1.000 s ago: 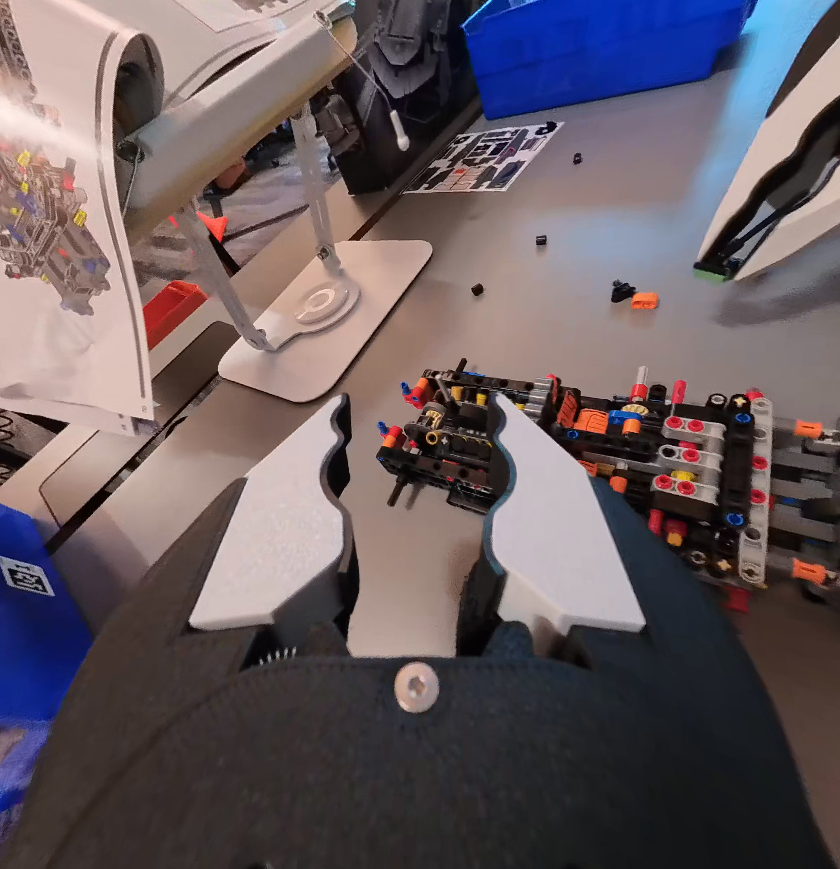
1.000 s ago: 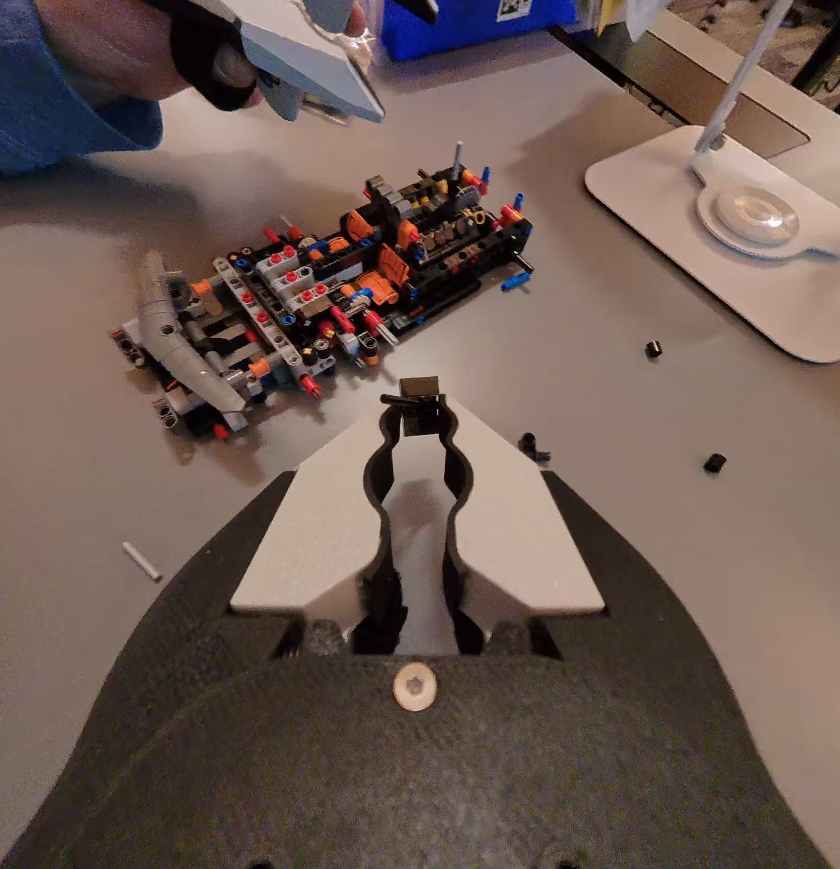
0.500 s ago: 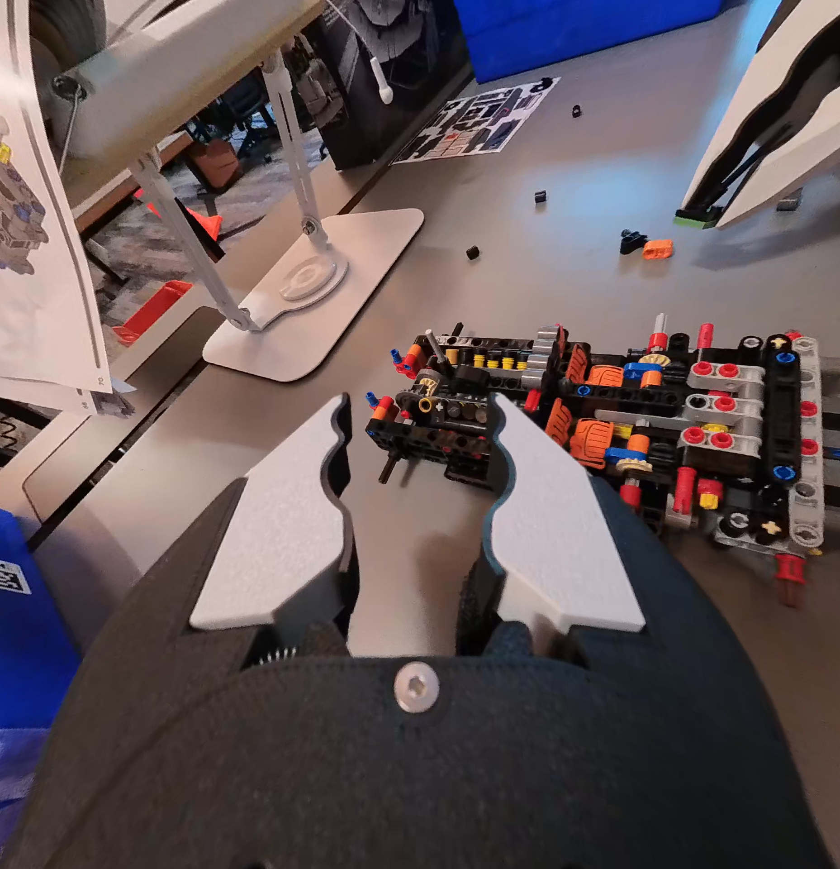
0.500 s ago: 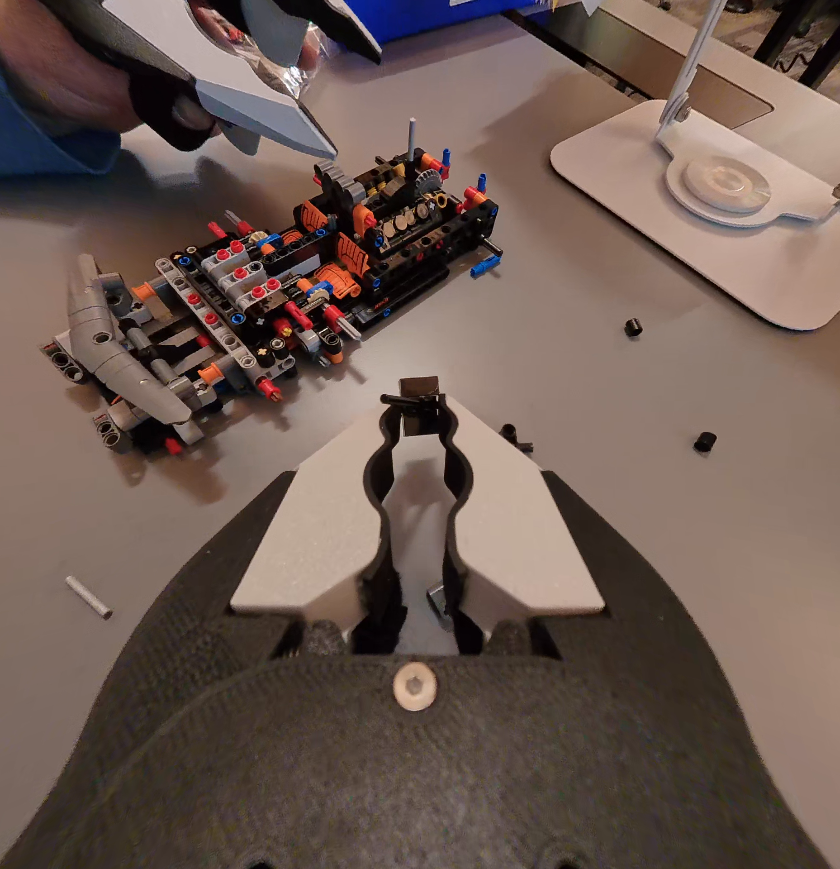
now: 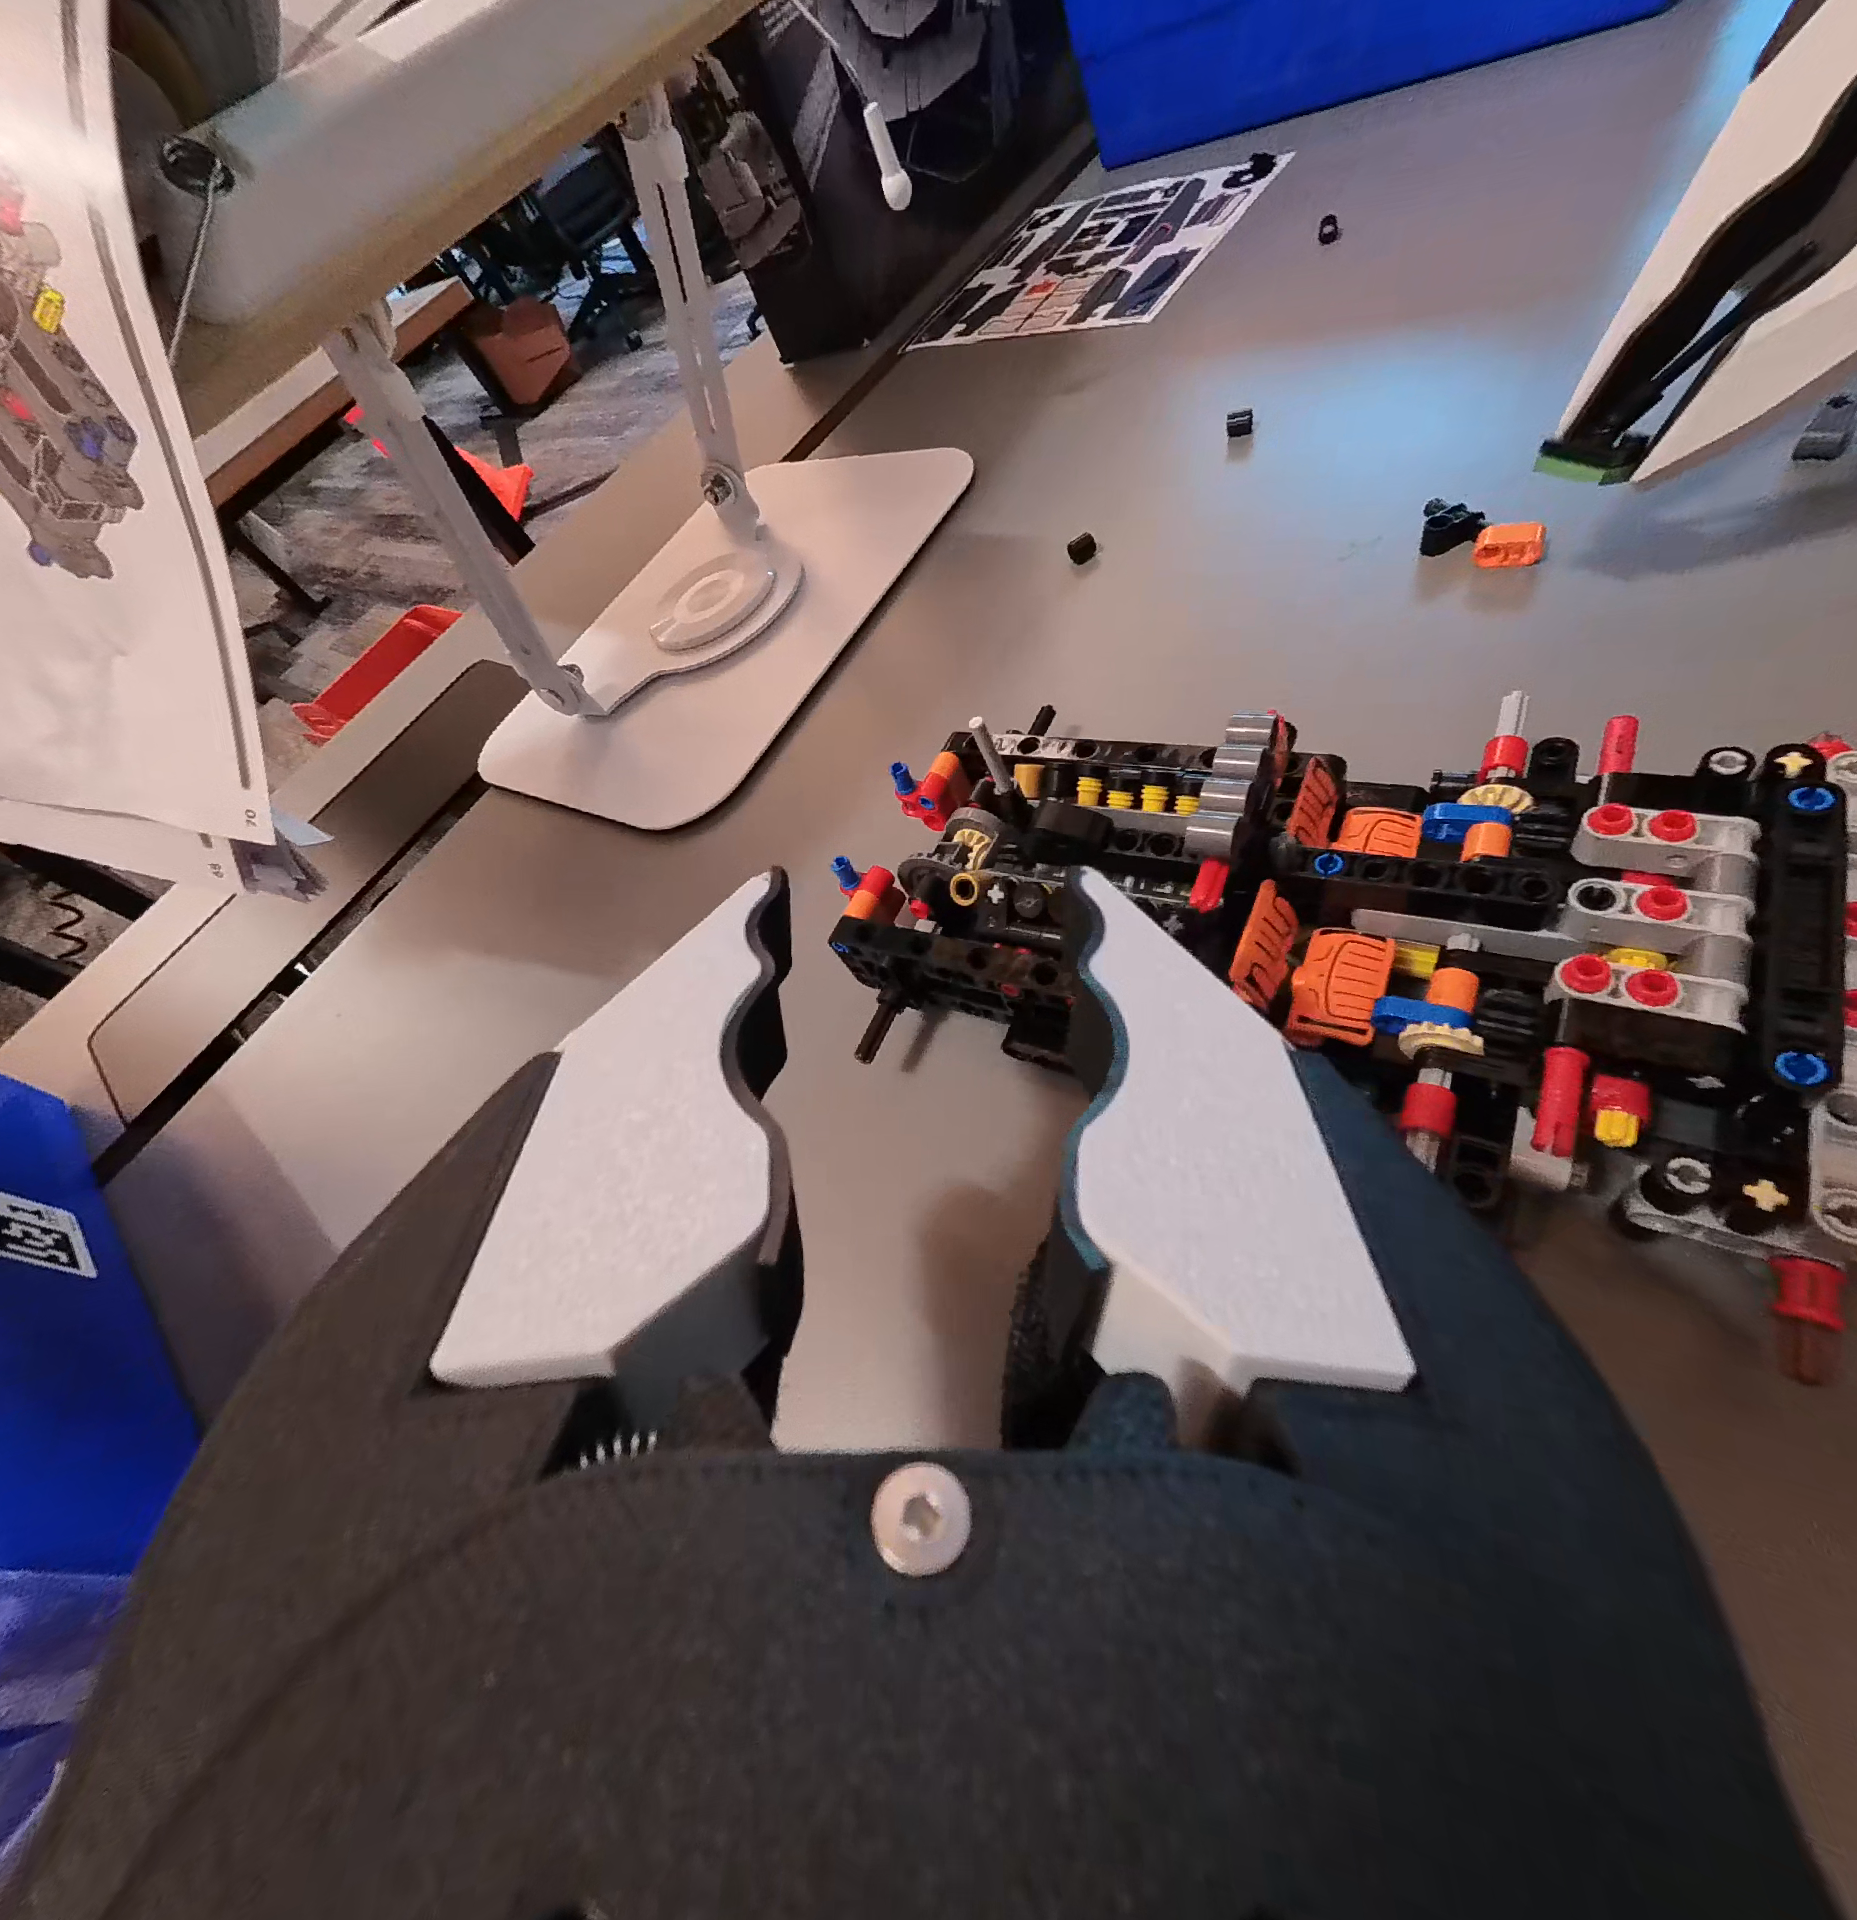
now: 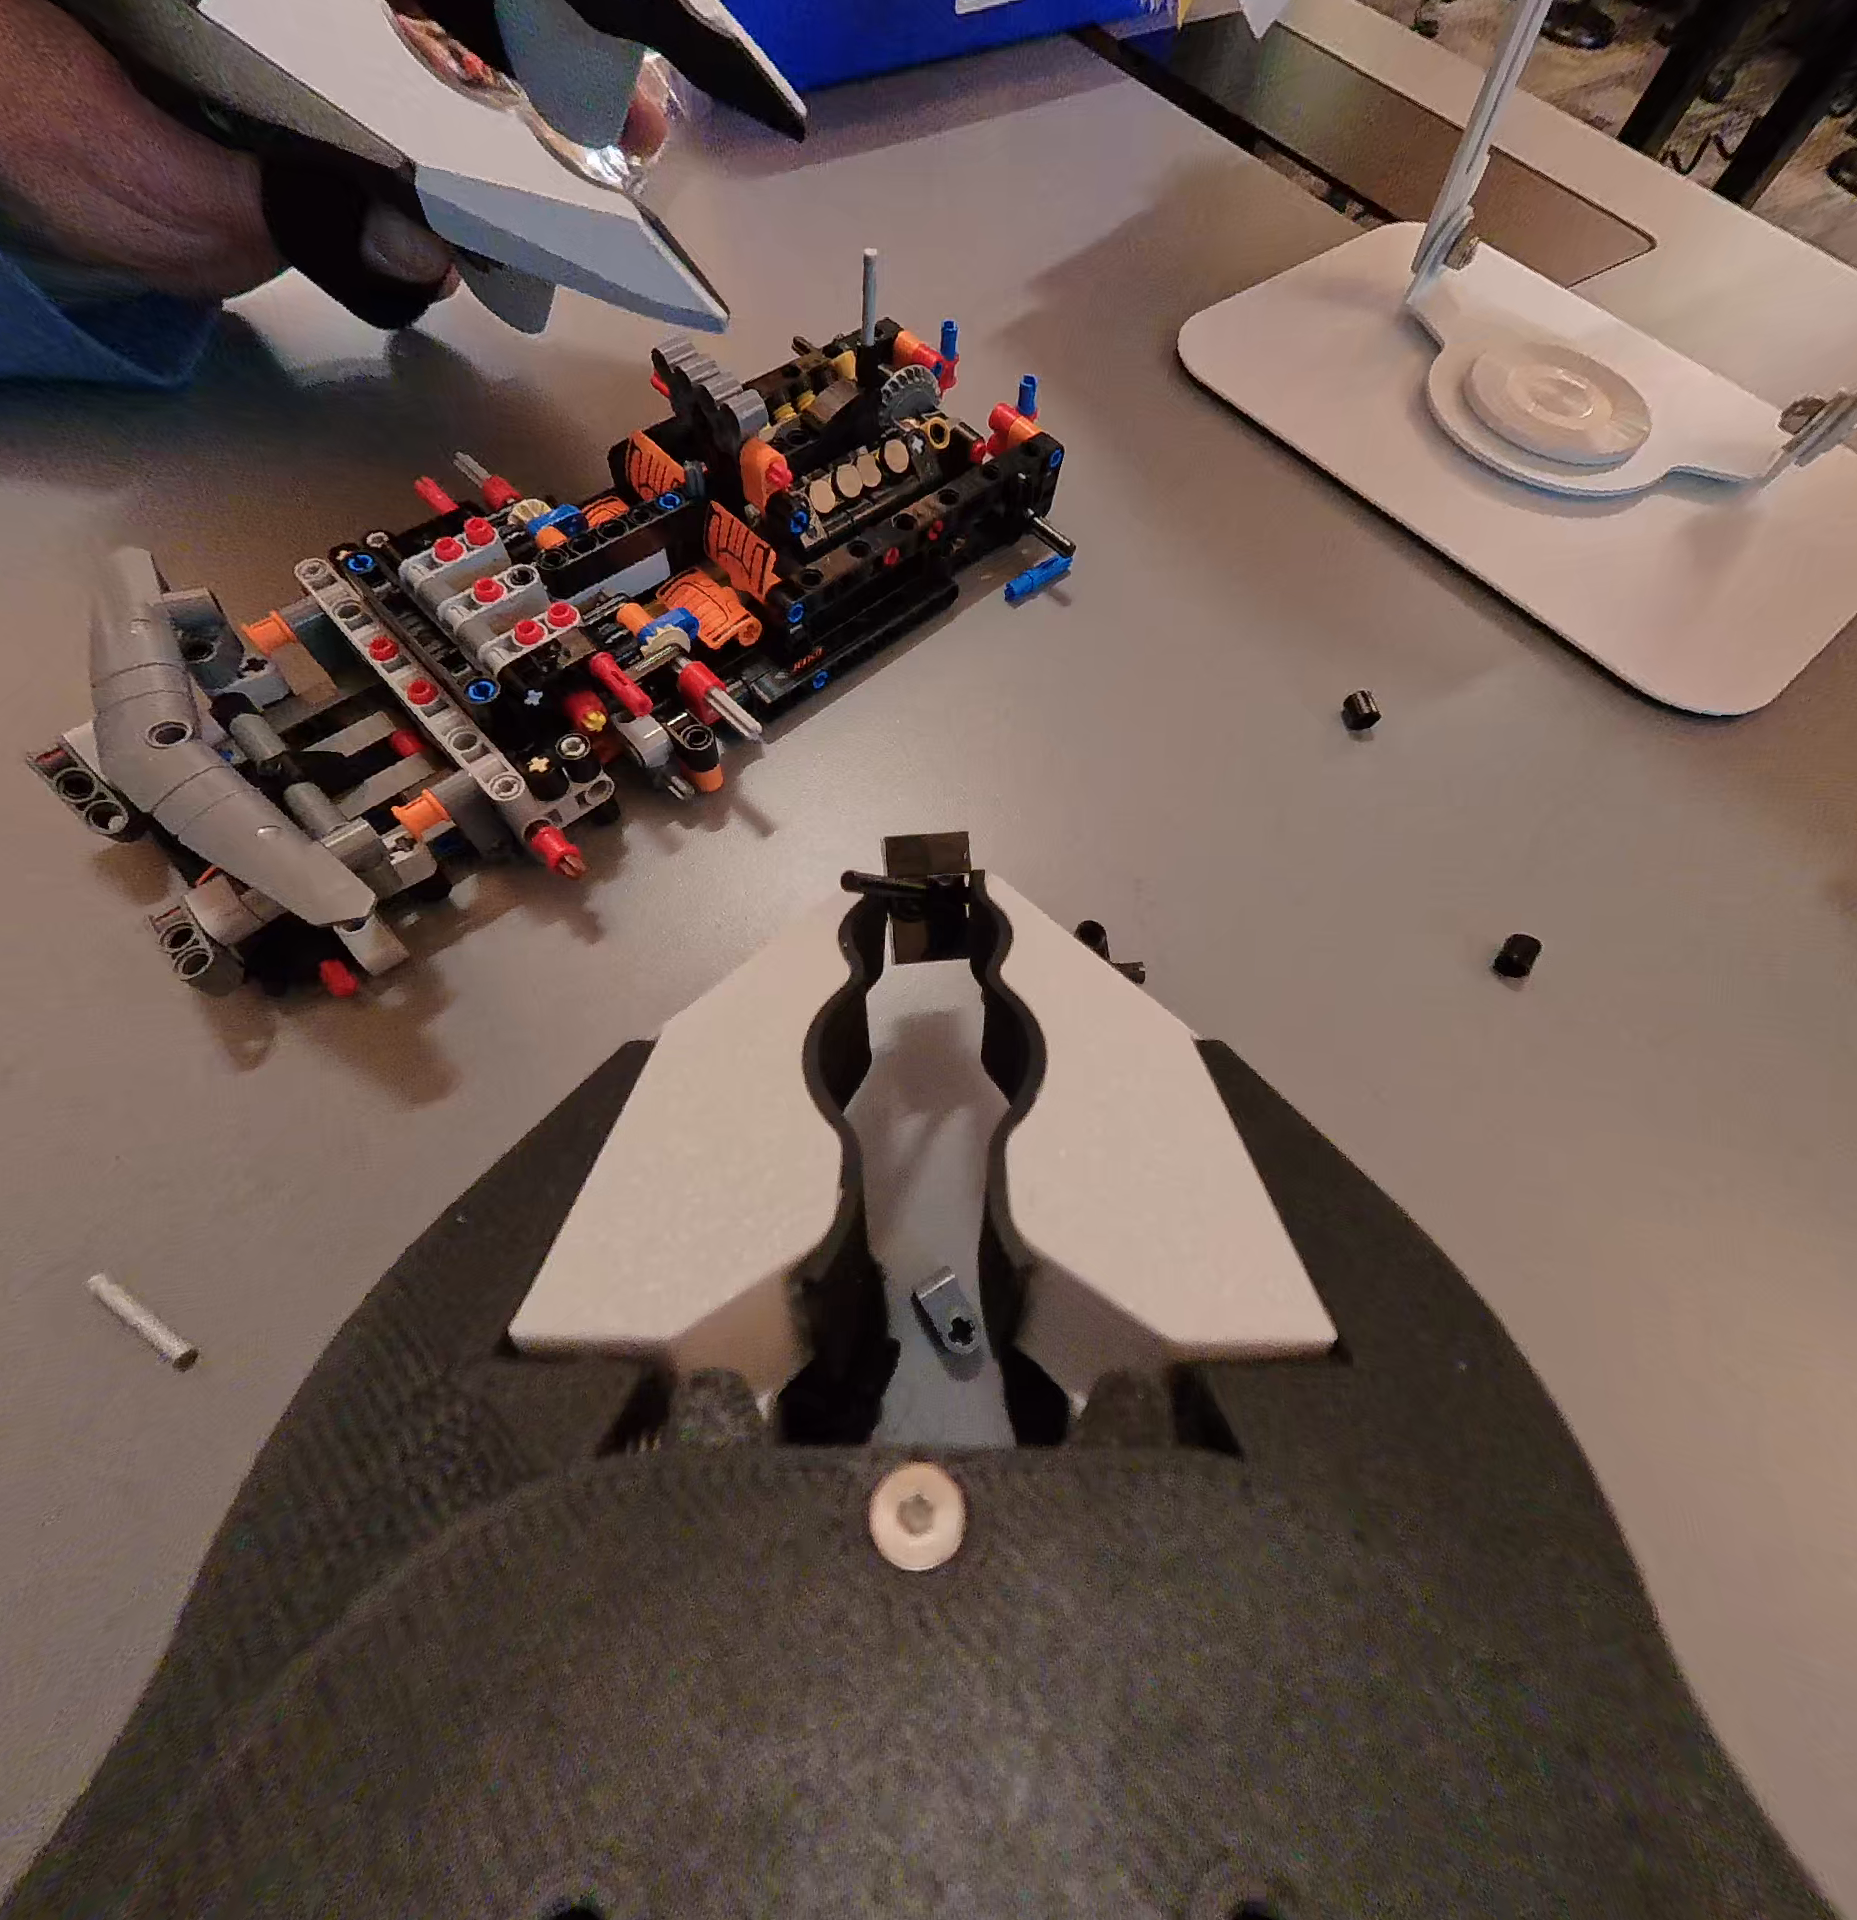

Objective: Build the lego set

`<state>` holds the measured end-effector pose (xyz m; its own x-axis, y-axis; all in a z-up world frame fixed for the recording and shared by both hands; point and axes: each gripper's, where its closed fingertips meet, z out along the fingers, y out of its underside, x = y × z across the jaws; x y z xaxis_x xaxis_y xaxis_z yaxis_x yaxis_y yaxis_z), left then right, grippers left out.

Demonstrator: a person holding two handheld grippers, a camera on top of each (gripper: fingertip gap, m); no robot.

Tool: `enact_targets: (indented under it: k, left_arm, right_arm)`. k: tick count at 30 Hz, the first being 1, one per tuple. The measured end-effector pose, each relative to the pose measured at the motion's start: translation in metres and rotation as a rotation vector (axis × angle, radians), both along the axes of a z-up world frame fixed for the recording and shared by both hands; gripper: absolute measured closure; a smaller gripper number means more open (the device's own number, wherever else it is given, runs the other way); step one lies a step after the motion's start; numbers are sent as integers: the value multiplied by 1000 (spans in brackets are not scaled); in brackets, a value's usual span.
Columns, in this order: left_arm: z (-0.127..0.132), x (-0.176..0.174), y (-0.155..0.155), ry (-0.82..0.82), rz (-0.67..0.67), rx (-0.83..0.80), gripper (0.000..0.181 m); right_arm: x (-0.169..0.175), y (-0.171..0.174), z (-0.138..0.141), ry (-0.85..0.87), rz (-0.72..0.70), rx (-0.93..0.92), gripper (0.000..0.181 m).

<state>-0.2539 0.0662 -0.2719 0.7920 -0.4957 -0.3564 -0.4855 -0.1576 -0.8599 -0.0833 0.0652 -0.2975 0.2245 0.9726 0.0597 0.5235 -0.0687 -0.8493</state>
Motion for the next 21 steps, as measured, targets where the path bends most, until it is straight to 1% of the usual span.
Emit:
enact_targets:
  k: [21]
  left_arm:
    - [1, -6, 1, -10, 25, -2, 136]
  right_arm:
    - [1, 5, -6, -12, -13, -1, 168]
